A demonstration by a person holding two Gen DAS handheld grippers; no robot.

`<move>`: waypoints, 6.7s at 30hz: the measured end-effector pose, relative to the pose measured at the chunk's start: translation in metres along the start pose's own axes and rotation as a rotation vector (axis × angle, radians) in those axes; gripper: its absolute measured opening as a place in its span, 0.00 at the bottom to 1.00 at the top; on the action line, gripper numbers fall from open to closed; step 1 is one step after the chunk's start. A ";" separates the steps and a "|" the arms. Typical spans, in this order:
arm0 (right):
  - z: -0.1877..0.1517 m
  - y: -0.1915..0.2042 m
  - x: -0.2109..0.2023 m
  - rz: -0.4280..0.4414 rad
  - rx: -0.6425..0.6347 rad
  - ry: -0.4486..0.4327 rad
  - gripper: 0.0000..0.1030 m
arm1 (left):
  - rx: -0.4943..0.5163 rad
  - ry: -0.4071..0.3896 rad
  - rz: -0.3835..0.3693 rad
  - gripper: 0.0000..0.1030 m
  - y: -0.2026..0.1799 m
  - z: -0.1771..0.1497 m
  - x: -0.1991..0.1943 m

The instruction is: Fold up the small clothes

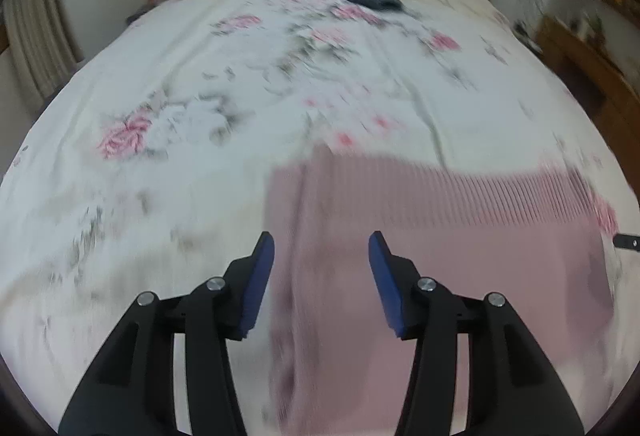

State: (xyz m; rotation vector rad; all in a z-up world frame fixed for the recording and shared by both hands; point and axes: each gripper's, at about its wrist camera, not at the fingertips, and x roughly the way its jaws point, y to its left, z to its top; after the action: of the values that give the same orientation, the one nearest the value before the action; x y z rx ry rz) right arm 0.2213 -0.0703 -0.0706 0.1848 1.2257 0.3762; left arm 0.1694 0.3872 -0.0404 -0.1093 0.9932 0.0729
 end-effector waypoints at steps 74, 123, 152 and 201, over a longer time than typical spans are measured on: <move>-0.004 -0.042 0.041 0.174 0.247 0.051 0.27 | -0.078 0.208 -0.199 0.62 -0.053 -0.035 0.070; -0.005 0.038 0.043 0.128 0.084 0.119 0.46 | -0.358 0.296 -0.643 0.61 -0.113 -0.007 0.108; -0.036 0.068 0.059 0.254 0.080 0.109 0.46 | -0.303 0.048 -0.666 0.21 -0.050 0.017 0.014; -0.078 0.158 0.097 0.354 -0.039 0.196 0.50 | -0.322 0.197 -0.498 0.06 0.057 -0.090 -0.009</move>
State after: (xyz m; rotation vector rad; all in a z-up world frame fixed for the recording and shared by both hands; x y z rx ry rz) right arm 0.1471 0.1075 -0.1284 0.3391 1.3794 0.7387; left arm 0.0834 0.4326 -0.0845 -0.6650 1.1192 -0.2403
